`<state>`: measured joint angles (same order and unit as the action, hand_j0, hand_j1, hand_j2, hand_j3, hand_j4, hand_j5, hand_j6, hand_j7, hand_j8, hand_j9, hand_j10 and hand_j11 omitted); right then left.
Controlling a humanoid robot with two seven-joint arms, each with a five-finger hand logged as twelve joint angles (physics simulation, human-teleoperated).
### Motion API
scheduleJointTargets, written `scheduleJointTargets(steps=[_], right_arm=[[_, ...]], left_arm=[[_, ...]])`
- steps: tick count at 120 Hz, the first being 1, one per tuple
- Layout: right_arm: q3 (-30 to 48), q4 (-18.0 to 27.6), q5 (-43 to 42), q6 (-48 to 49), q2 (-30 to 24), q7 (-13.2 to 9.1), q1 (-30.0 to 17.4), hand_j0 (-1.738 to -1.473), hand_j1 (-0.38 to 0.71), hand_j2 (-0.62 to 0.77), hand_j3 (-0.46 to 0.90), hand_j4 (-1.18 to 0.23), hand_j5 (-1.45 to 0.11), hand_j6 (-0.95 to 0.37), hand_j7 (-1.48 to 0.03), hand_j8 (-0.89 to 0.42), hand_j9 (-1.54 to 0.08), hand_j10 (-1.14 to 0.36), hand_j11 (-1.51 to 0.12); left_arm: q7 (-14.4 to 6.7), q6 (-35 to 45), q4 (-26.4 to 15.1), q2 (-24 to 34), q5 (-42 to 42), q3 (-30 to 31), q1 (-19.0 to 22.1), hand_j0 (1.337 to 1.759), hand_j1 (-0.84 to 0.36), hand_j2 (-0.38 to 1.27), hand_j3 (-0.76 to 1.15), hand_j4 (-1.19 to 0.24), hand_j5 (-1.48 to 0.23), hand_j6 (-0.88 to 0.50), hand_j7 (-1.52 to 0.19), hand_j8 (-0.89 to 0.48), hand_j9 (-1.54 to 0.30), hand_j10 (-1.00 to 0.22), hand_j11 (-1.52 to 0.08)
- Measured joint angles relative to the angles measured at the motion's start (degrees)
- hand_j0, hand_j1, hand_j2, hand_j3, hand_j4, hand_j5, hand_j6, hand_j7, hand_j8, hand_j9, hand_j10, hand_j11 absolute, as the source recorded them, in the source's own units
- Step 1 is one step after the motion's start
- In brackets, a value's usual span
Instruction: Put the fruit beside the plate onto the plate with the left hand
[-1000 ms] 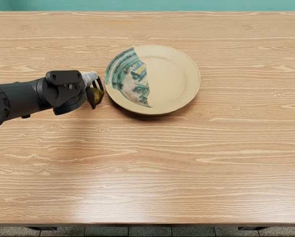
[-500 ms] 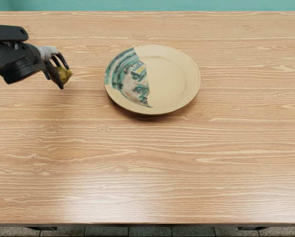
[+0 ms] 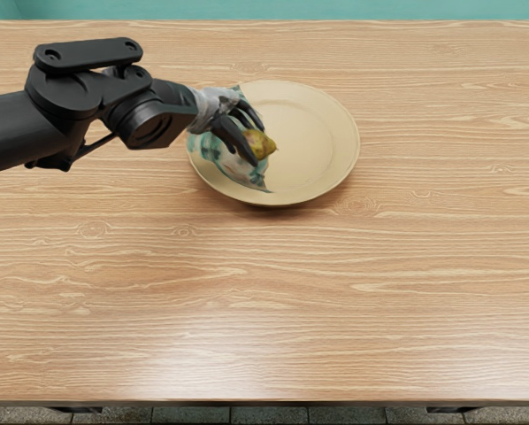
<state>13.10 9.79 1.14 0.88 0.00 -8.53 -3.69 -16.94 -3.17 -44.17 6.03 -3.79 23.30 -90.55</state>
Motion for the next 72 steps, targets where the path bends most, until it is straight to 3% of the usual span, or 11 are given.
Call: scheduleJointTargets(steps=[12,19,31,44,52,60,68,72], right_arm=[[0.0,0.0,0.0,0.0,0.0,0.0,0.0,-1.658,-0.35,0.00,0.00,0.00,0.00,0.00,0.00,0.00,0.00,0.00,0.00],[0.0,0.0,0.0,0.0,0.0,0.0,0.0,-1.658,-0.35,0.00,0.00,0.00,0.00,0.00,0.00,0.00,0.00,0.00,0.00],[0.0,0.0,0.0,0.0,0.0,0.0,0.0,-1.658,-0.35,0.00,0.00,0.00,0.00,0.00,0.00,0.00,0.00,0.00,0.00],[0.0,0.0,0.0,0.0,0.0,0.0,0.0,-1.658,-0.35,0.00,0.00,0.00,0.00,0.00,0.00,0.00,0.00,0.00,0.00],[0.0,0.0,0.0,0.0,0.0,0.0,0.0,-1.658,-0.35,0.00,0.00,0.00,0.00,0.00,0.00,0.00,0.00,0.00,0.00],[0.0,0.0,0.0,0.0,0.0,0.0,0.0,-1.658,-0.35,0.00,0.00,0.00,0.00,0.00,0.00,0.00,0.00,0.00,0.00],[0.0,0.0,0.0,0.0,0.0,0.0,0.0,-1.658,-0.35,0.00,0.00,0.00,0.00,0.00,0.00,0.00,0.00,0.00,0.00],[0.0,0.0,0.0,0.0,0.0,0.0,0.0,-1.658,-0.35,0.00,0.00,0.00,0.00,0.00,0.00,0.00,0.00,0.00,0.00]], left_arm=[[0.1,0.1,3.5,-0.2,0.3,-1.0,0.5,1.655,-0.42,0.78,0.00,-0.67,-1.15,-0.39,-1.12,-0.46,-1.10,-0.84,-1.09],[0.2,0.1,4.4,-0.4,0.4,-1.2,0.5,1.656,-0.46,0.79,0.00,-0.70,-1.13,-0.43,-1.10,-0.46,-1.08,-0.83,-1.08],[0.4,0.2,5.0,-2.3,0.5,-1.8,2.1,1.657,-0.16,0.49,0.00,-0.44,-0.71,-0.28,-0.69,-0.29,-0.68,-0.54,-0.68],[0.2,0.2,3.6,-1.0,0.5,-1.9,1.3,1.657,0.05,0.29,0.00,-0.26,-0.42,-0.17,-0.41,-0.17,-0.40,-0.32,-0.40],[0.1,0.2,0.4,4.7,0.5,-1.8,0.2,1.657,0.13,0.21,0.00,-0.19,-0.30,-0.12,-0.29,-0.13,-0.29,-0.23,-0.29],[-0.1,-0.7,-7.7,16.5,-0.1,-2.0,-0.7,1.658,0.19,0.15,0.00,-0.14,-0.22,-0.09,-0.21,-0.09,-0.21,-0.17,-0.21],[-0.2,-8.9,-16.4,27.9,-1.9,-2.4,0.6,1.658,0.23,0.11,0.00,-0.10,-0.16,-0.06,-0.15,-0.07,-0.15,-0.12,-0.15],[-0.1,-14.8,-19.1,33.3,-2.4,-3.1,4.2,1.658,0.25,0.09,0.00,-0.08,-0.14,-0.05,-0.13,-0.06,-0.13,-0.10,-0.13]])
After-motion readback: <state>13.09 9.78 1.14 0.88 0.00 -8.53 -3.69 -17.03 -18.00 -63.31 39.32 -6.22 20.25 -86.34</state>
